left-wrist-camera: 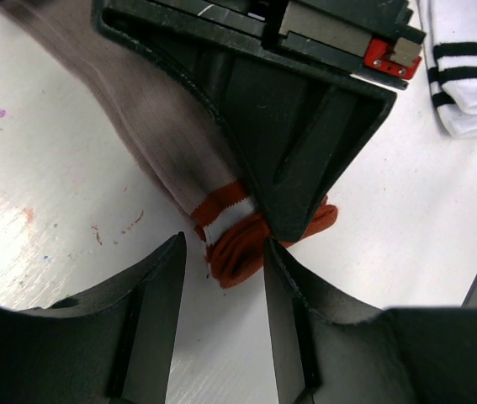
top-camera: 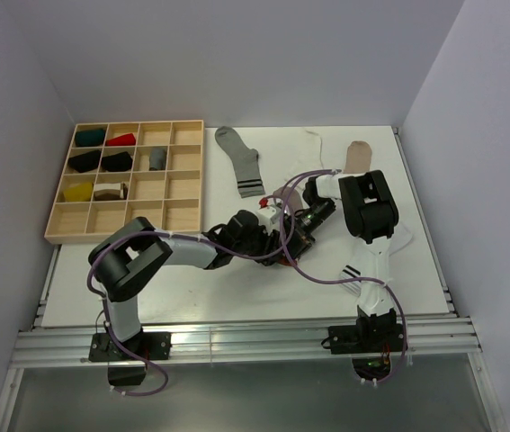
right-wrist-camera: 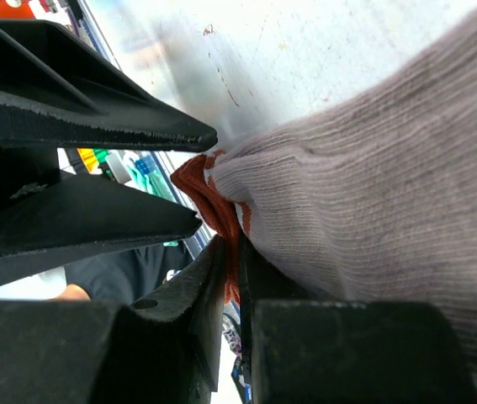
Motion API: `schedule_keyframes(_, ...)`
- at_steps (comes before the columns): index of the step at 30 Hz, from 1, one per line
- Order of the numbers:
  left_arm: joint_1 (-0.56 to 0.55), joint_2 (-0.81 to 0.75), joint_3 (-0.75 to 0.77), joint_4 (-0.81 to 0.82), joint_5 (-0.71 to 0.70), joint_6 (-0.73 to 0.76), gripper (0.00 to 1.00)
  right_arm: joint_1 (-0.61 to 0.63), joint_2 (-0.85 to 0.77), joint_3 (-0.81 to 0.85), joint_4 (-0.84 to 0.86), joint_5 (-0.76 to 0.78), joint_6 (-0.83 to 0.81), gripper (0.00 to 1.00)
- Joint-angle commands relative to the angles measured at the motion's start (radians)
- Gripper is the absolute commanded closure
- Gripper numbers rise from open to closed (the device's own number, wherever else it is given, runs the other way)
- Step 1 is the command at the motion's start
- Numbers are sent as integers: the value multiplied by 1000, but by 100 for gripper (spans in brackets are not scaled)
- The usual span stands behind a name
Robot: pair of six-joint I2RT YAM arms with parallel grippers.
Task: Roll the socks
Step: Roll the sock at the center of the board.
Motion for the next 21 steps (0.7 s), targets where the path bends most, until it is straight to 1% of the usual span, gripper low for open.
schedule_keyframes(1, 3, 4, -1, 66, 46, 24, 52, -16, 2, 11, 68, 61, -15, 92)
schedule_keyframes(4, 3, 33, 29, 31, 68, 44, 55, -16, 3, 17, 62, 61, -16, 92)
schedule_keyframes(7, 1, 50, 42, 10, 63, 51, 60, -16, -3, 16, 67, 63, -17, 92)
schedule_keyframes(10, 3, 59, 55, -21, 45, 47, 71, -16, -1, 13, 65, 68, -16, 92)
schedule_keyframes(11, 3, 61, 58, -29, 36, 41, 76, -18, -1, 14, 67, 68, -16, 92)
schedule_keyframes(13, 3, 64, 68, -62, 22, 19, 83, -19, -1, 13, 70, 72, -12, 92)
schedule_keyframes(14, 3, 67, 72, -78, 11, 7, 92, -19, -3, 11, 73, 75, -10, 92)
schedule_keyframes(15, 3, 70, 81, -108, -1, -4, 98, -19, -6, 10, 78, 83, -7, 92)
schedule_keyframes(16, 3, 75, 100, -157, -7, -11, 100, -18, -18, 5, 93, 87, -3, 92)
schedule_keyframes(19, 0, 69, 117, -260, -30, -54, 100, -19, -56, -2, 127, 107, 20, 90)
schedule_keyframes(21, 0, 69, 127, -317, -58, -97, 100, -19, -87, -15, 151, 121, 40, 83)
